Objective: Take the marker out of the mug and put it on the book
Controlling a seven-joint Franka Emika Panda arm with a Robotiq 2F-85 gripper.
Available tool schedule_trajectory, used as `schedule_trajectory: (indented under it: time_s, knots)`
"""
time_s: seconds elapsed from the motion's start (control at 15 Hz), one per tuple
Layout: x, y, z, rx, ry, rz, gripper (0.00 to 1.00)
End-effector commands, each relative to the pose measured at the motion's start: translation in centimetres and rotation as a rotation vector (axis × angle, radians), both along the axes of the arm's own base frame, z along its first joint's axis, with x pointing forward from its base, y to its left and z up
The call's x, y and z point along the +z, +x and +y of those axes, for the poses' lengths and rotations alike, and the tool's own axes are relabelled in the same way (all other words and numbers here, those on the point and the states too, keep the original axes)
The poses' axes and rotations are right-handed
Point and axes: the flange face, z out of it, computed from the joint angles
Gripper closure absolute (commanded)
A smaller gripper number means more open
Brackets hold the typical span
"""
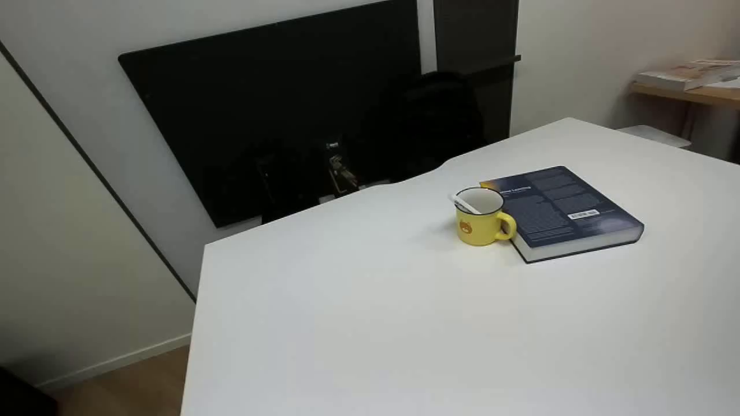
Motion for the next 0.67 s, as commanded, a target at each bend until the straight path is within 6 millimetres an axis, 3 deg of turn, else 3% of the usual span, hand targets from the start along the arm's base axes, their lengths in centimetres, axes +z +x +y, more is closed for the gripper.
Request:
schedule_trajectory:
  time_s: [0.0, 0.6]
  knots:
    - [0.05, 0.03, 0.0, 0.0, 0.0, 0.0, 0.0]
    - [-0.38, 0.57, 0.17, 0.016, -0.002, 0.007, 0.0]
